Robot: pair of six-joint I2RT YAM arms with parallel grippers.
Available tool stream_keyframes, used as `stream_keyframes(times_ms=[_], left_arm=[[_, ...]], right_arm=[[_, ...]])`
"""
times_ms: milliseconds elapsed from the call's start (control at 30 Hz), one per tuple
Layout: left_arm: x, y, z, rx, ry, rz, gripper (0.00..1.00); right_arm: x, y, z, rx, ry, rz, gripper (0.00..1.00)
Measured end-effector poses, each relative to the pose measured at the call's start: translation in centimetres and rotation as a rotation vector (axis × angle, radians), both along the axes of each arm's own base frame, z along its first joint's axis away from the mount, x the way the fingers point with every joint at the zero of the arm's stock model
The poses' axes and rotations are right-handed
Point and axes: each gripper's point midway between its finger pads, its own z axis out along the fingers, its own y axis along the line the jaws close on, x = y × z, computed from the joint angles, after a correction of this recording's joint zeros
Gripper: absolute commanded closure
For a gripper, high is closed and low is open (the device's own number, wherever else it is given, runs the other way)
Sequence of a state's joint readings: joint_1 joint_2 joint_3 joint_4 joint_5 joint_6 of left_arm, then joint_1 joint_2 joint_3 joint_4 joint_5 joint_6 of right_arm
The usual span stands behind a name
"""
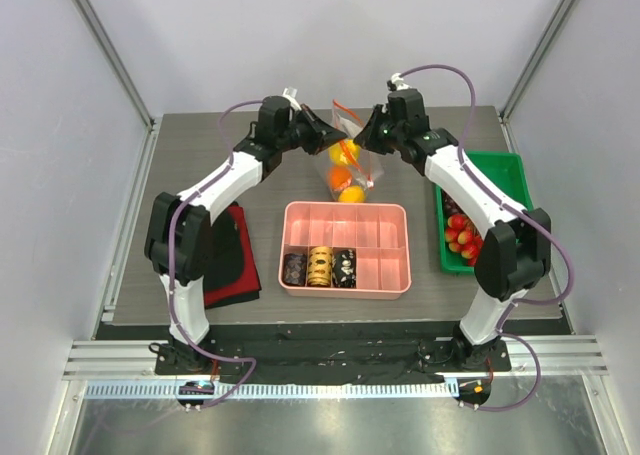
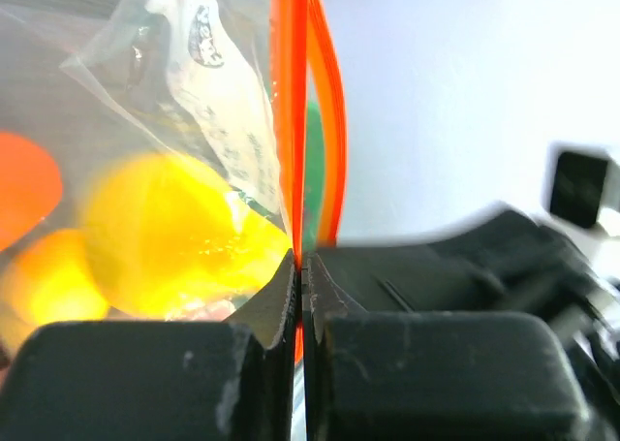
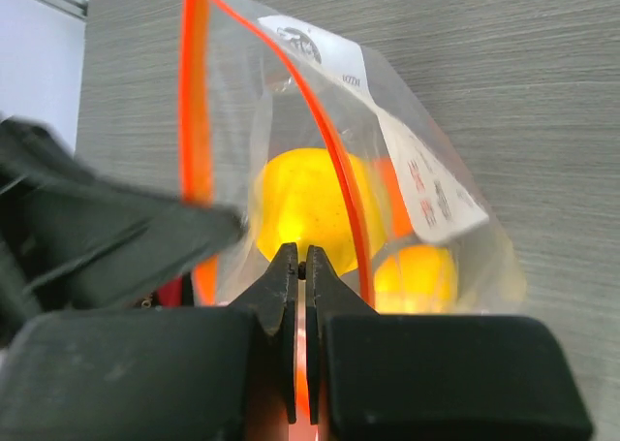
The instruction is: Open the zip-top bag and remove the fake food
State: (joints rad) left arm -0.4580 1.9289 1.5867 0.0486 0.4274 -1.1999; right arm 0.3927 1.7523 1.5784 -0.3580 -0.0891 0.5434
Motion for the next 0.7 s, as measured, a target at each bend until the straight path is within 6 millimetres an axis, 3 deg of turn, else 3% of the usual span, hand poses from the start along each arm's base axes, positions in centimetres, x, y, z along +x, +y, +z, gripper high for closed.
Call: stream_keyframes(times_ms=[100,267,333,533,700], left_arm=[[0.7,0.6,-0.8,0.017,0.016,0.026,1.0],[0.8,0.2,-1.0,0.021,0.019,0.02,1.0],[0.7,0.2,-1.1,0.026,0.017,0.019,1.0],[0.8,0.3,-1.1,0.046,0.006,0.019,1.0],[0.7,0.4,-1.4,0.064,0.013,0.019,1.0]], right_arm=[[-1.0,-0.2,1.0,-0.006,-0.001,0.003,0.98],[-1.7,-0.5,0.8,-0.042,0.028,0.005,0.99],[-1.6,-0.9,1.9,-0.056,0.017,-0.004,0.99],[-0.9,-2.6,9.4,-0.075,-0.12,-0.078,0.99],[-2.6,-7.7,14.4,-0.088,-0.202,-0.219,0.99]])
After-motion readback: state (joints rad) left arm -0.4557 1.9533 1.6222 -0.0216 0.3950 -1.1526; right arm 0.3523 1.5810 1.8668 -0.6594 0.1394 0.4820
